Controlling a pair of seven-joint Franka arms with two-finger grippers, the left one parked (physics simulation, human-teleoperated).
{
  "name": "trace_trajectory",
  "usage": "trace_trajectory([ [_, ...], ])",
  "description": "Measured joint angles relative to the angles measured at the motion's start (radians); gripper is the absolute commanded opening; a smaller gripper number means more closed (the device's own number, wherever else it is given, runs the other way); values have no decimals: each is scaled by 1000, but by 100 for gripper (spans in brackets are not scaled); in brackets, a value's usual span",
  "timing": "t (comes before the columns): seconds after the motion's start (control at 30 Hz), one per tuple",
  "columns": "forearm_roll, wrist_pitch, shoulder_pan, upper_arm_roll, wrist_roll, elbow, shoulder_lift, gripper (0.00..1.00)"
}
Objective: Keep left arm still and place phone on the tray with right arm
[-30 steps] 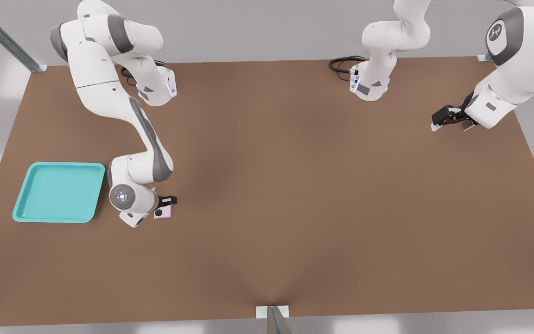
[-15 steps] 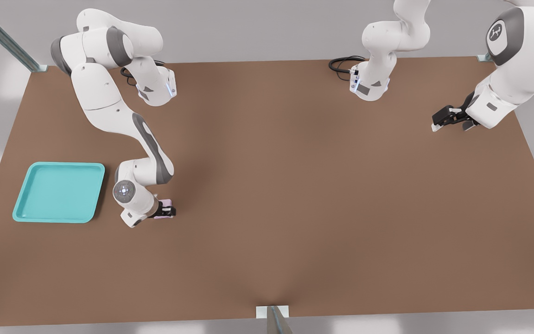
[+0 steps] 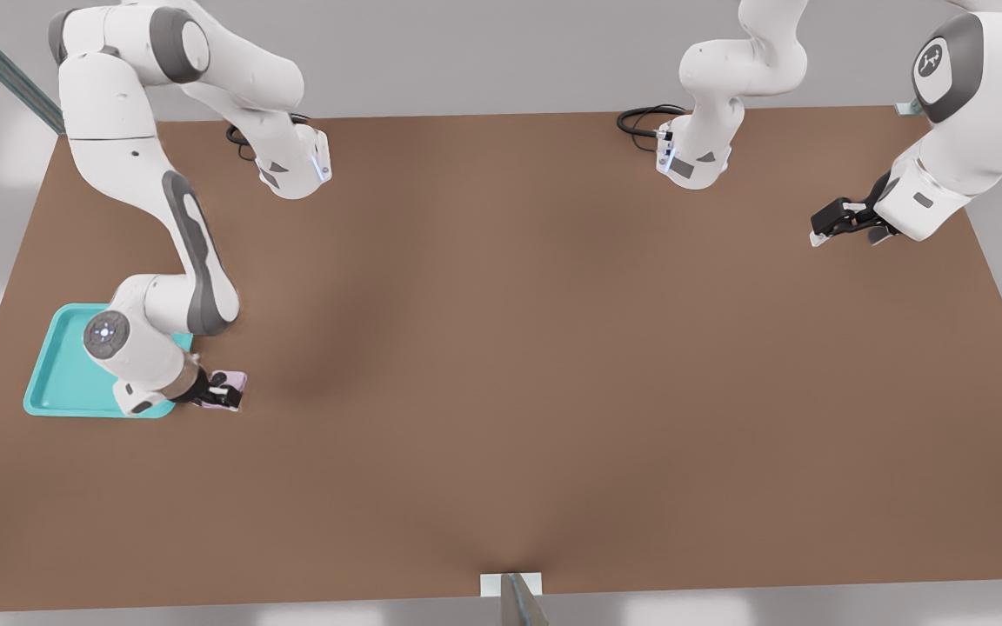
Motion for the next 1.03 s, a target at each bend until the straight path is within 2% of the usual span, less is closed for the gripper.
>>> trace_trajectory([
  [0.13,-1,-70,-227,28,-101,1,6,74],
  [0.27,-5,-102,-359,30,-210,8,53,76],
  [0.3,-6,-107,-382,30,-235,10,61,84],
  [0.33,-8,-112,-398,29,-258,15,67,100],
  [0.43,-12,-127,-403,32,-320,67,66,100],
  [0.47,-12,-146,-400,54,-338,117,51,100],
  [0.5,-14,-186,-399,96,-353,216,42,100],
  [0.53,-30,-239,-398,173,-365,337,35,100],
  [0.6,-103,-336,-394,385,-372,498,19,100],
  [0.63,-130,-388,-361,438,-366,525,-38,100],
  [0.67,-146,-446,-269,418,-355,538,-101,100],
  [0.73,-116,-558,93,84,-335,524,-242,100],
  [0.77,-101,-600,205,-28,-326,487,-297,100],
  [0.8,-90,-634,276,-99,-316,460,-329,100],
  [0.9,-72,-708,378,-200,-281,432,-360,100],
  [1.03,-61,-768,391,-225,-247,489,-309,100],
])
